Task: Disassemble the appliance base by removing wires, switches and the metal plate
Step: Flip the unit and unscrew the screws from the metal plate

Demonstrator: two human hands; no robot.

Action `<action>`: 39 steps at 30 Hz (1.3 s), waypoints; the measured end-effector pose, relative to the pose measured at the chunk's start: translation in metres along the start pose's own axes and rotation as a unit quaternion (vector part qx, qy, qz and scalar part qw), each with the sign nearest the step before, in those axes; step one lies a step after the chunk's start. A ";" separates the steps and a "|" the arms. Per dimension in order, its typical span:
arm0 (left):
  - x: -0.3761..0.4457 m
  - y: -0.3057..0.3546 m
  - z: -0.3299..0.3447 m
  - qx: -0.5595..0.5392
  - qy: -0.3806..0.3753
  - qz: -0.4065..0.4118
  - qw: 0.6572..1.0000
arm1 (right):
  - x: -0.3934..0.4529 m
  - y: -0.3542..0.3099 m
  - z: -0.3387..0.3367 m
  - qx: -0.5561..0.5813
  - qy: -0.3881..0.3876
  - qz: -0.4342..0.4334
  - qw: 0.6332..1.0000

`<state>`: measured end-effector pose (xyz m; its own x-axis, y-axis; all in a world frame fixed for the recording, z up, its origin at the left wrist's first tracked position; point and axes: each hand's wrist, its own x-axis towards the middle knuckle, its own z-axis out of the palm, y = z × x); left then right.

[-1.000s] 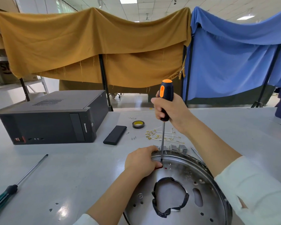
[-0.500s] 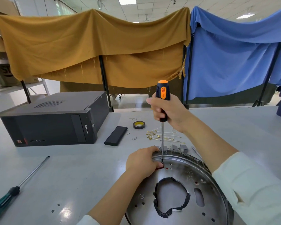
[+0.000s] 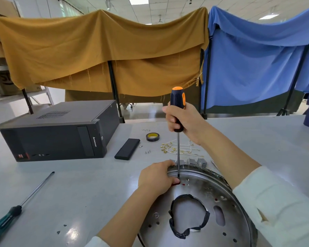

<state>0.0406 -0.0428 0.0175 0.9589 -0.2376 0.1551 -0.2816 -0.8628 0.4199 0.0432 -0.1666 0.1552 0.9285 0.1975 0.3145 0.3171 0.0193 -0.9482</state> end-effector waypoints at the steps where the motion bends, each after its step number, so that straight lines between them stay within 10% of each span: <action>1: 0.000 0.000 0.000 -0.001 -0.001 -0.001 1.000 | -0.001 0.001 0.002 -0.061 0.066 -0.006 0.996; 6: 0.002 0.000 0.001 -0.004 0.000 -0.006 1.000 | -0.005 0.010 0.017 -0.097 0.218 -0.040 0.970; 14: 0.001 -0.001 0.000 0.003 0.002 0.000 1.000 | -0.004 -0.004 -0.003 0.068 -0.113 0.025 0.991; 21: -0.001 0.002 0.001 0.004 0.003 -0.003 1.000 | -0.011 0.012 0.020 -0.099 0.240 -0.058 0.964; 24: -0.001 0.001 0.000 0.008 0.001 0.001 1.000 | -0.010 0.010 0.022 -0.027 0.182 -0.035 0.982; 28: -0.001 0.001 0.000 0.014 0.004 0.004 1.000 | -0.009 0.001 0.009 0.059 -0.089 0.009 0.994; 34: 0.000 0.000 0.001 -0.001 0.005 -0.005 1.000 | -0.013 0.014 0.018 -0.083 0.271 -0.076 0.956; 39: -0.002 0.001 0.001 0.005 0.003 -0.005 1.000 | -0.014 0.013 0.026 -0.046 0.140 -0.088 0.985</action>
<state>0.0387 -0.0436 0.0173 0.9614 -0.2263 0.1562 -0.2717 -0.8692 0.4130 0.0294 -0.1434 0.1374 0.8704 -0.0790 0.4860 0.4823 -0.0620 -0.8738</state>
